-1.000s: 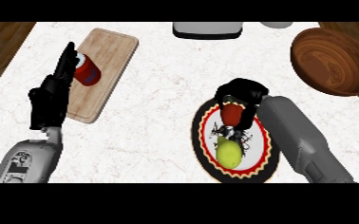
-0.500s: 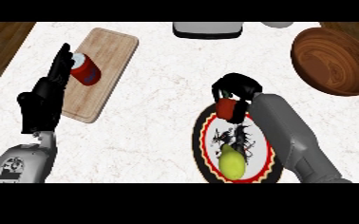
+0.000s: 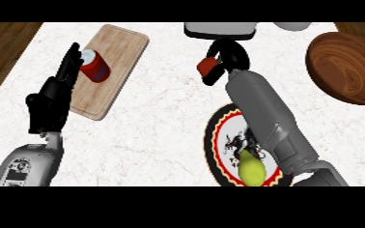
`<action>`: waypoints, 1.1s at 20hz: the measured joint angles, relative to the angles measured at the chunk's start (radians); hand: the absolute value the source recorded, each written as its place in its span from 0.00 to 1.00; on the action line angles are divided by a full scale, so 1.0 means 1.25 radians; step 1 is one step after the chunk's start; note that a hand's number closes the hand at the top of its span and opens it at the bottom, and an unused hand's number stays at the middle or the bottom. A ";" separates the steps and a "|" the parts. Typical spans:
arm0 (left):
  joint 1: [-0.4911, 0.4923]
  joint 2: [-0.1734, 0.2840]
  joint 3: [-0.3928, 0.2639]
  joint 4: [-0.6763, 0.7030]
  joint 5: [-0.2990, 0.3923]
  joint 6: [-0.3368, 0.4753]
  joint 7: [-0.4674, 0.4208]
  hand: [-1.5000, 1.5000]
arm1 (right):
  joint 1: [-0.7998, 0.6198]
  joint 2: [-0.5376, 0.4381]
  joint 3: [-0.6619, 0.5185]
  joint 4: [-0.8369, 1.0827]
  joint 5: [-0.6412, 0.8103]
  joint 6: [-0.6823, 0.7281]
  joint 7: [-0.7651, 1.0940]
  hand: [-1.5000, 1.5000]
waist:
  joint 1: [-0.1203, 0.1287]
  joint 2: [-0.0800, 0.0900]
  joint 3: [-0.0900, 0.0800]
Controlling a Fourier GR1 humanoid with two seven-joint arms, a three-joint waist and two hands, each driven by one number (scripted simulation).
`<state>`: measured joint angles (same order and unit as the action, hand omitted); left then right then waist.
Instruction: Pick the bell pepper from the plate and place it in the bowl
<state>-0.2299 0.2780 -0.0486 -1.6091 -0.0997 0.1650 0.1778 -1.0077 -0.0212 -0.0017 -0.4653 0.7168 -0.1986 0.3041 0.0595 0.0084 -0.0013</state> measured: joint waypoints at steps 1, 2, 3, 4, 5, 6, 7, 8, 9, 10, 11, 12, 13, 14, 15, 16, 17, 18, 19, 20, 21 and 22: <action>-0.003 -0.002 -0.002 0.005 -0.001 -0.001 -0.005 0.50 | -0.018 0.004 -0.004 -0.007 -0.003 -0.046 0.034 1.00 | 0.002 0.000 0.000; -0.003 -0.002 -0.003 0.003 -0.001 -0.002 -0.004 0.50 | -0.034 0.006 -0.008 -0.012 -0.003 -0.093 0.065 1.00 | 0.005 0.000 0.000; -0.009 -0.004 -0.004 0.004 -0.004 0.000 0.001 0.50 | -0.055 0.009 -0.006 -0.017 -0.003 -0.135 0.100 1.00 | 0.006 0.000 0.000; -0.011 -0.002 -0.002 0.007 -0.005 0.000 -0.001 0.50 | -0.071 0.011 -0.005 -0.019 0.002 -0.177 0.131 1.00 | 0.005 -0.001 0.000; -0.017 -0.002 0.000 0.013 -0.004 -0.001 -0.001 0.50 | -0.090 0.012 -0.001 -0.021 0.008 -0.219 0.160 1.00 | 0.004 0.000 0.000; -0.020 -0.003 -0.003 0.012 -0.009 0.002 0.005 0.50 | -0.103 0.013 0.005 -0.021 0.017 -0.259 0.191 1.00 | 0.002 -0.001 0.000; -0.023 -0.002 0.000 0.018 -0.008 0.001 0.006 0.50 | -0.119 0.014 0.013 -0.015 0.029 -0.295 0.226 1.00 | 0.000 -0.001 0.000; -0.018 -0.002 0.002 0.013 -0.008 0.001 0.008 0.50 | -0.135 0.015 0.023 -0.013 0.041 -0.324 0.265 1.00 | -0.003 -0.003 0.000; -0.020 -0.002 0.005 0.013 -0.008 0.003 0.008 0.50 | -0.153 0.015 0.029 0.000 0.061 -0.348 0.304 1.00 | -0.007 -0.003 0.000; -0.022 -0.001 0.010 0.015 -0.008 0.004 0.011 0.50 | -0.170 0.013 0.034 0.010 0.081 -0.361 0.340 1.00 | -0.013 -0.004 0.000; -0.016 -0.004 0.010 0.017 -0.011 0.007 0.004 0.50 | -0.180 0.012 0.040 0.021 0.102 -0.376 0.370 1.00 | -0.017 -0.004 0.000; -0.019 -0.001 0.015 0.020 -0.008 0.005 0.007 0.50 | -0.183 0.008 0.043 0.029 0.118 -0.388 0.388 1.00 | -0.021 -0.004 0.000; -0.013 -0.004 0.016 0.018 -0.011 0.008 0.006 0.50 | -0.189 0.002 0.043 0.031 0.129 -0.397 0.404 1.00 | -0.024 -0.005 0.000; -0.019 -0.003 0.021 0.023 -0.008 0.006 0.008 0.50 | -0.192 -0.004 0.044 0.032 0.141 -0.403 0.419 1.00 | -0.029 -0.005 0.000; -0.015 -0.002 0.026 0.028 -0.008 0.006 0.001 0.50 | -0.185 -0.010 0.045 0.031 0.151 -0.415 0.427 1.00 | -0.032 -0.005 0.000; -0.010 -0.001 0.029 0.025 -0.006 0.004 -0.002 0.50 | -0.178 -0.015 0.045 0.029 0.161 -0.427 0.434 1.00 | -0.034 -0.006 0.000; -0.002 -0.004 0.030 0.024 -0.006 0.005 -0.006 0.50 | -0.171 -0.023 0.041 0.025 0.165 -0.437 0.437 1.00 | -0.035 -0.006 0.000; -0.003 -0.003 0.032 0.023 -0.007 0.005 -0.004 0.50 | -0.164 -0.037 0.035 0.020 0.166 -0.445 0.434 1.00 | -0.037 -0.006 0.000; 0.001 -0.002 0.033 0.016 -0.007 0.004 -0.002 0.50 | -0.152 -0.053 0.027 0.013 0.164 -0.453 0.426 1.00 | -0.038 -0.006 0.001; 0.001 -0.002 0.034 0.014 -0.008 0.004 0.000 0.50 | -0.140 -0.068 0.019 0.005 0.161 -0.462 0.418 1.00 | -0.040 -0.006 0.001; 0.003 -0.002 0.037 0.019 -0.009 0.004 -0.004 0.50 | -0.121 -0.083 0.012 -0.003 0.158 -0.476 0.402 1.00 | -0.041 -0.005 0.001; -0.001 -0.004 0.036 0.023 -0.012 0.006 -0.007 0.50 | -0.115 -0.098 0.004 -0.008 0.155 -0.485 0.394 1.00 | -0.042 -0.005 0.001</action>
<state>-0.2307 0.2724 -0.0031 -1.5804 -0.1141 0.1720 0.1692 -1.1521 -0.1442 0.0028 -0.4753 0.9104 -0.8045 0.7966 0.0073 0.0026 0.0001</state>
